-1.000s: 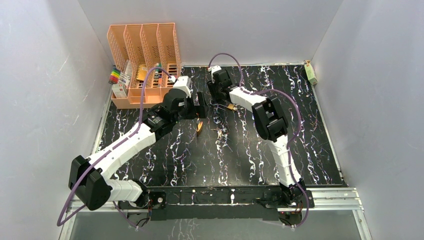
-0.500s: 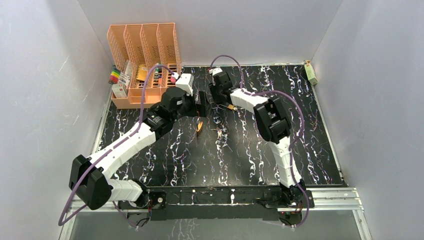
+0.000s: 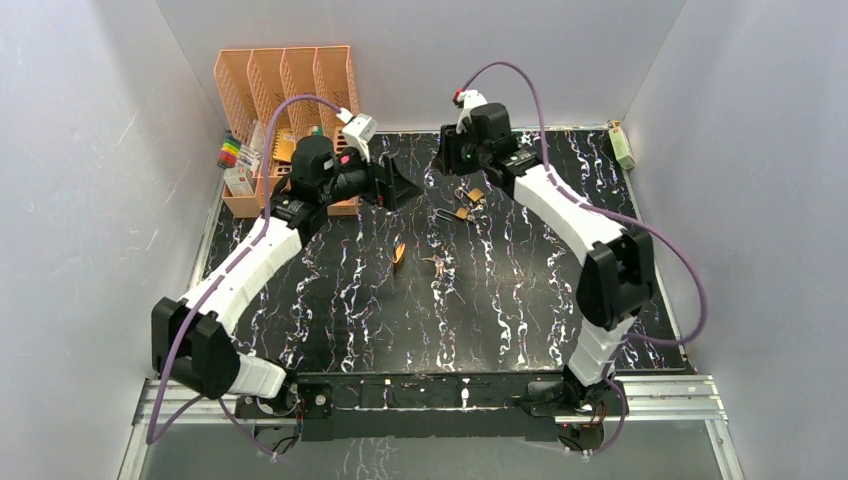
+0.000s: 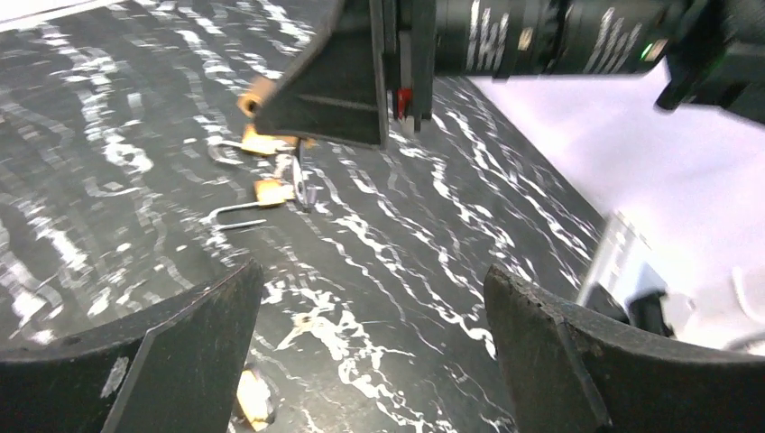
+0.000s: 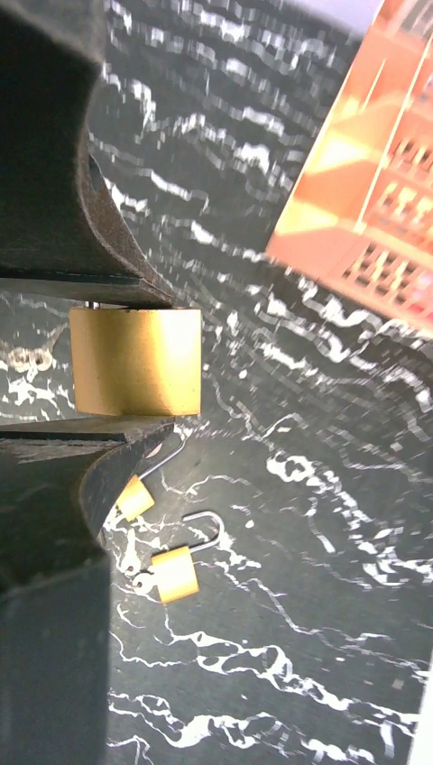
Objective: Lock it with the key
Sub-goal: Pick up the lock from the center of the board, then lock the lock.
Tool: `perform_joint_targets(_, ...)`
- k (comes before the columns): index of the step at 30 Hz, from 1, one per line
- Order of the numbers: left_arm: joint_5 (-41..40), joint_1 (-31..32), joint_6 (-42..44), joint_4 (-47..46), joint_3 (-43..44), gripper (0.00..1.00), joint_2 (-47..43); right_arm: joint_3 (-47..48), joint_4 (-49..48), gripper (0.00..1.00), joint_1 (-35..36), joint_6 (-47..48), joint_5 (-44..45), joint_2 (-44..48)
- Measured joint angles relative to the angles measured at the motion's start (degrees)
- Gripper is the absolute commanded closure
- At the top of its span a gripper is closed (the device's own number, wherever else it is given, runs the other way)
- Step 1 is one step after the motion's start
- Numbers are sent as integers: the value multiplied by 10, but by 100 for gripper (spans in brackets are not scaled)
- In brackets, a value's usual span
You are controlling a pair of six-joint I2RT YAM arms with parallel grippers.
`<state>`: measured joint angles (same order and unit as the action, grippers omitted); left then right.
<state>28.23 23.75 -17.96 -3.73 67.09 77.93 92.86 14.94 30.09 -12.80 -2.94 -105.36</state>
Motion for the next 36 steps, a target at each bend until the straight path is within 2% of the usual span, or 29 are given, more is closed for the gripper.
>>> perform_joint_targets(3,76,2,16,-1,26,11,33,0,2,100,1,-14,-11,54)
perform_joint_targets(6,107,3,28,7,29,11,51,3,10,100,3,-23,-21,86)
perform_joint_targets(12,109,3,25,-19,26,14,53,1,30,100,3,-35,-38,97)
perform_joint_targets(16,111,3,3,-65,18,30,53,-1,41,100,3,-42,-53,97)
perform_joint_targets(27,120,9,-37,-105,26,38,96,-1,47,100,3,-51,-69,97)
perform_joint_targets(29,118,16,-35,-99,36,44,103,-1,47,100,3,-51,-70,97)
perform_joint_targets(31,113,28,-30,-93,49,59,110,-1,47,100,3,-51,-73,97)
perform_joint_targets(33,110,37,-28,-92,55,100,111,0,48,100,3,-52,-77,97)
perform_joint_targets(36,98,42,-19,-77,58,100,113,0,57,100,2,-50,-80,103)
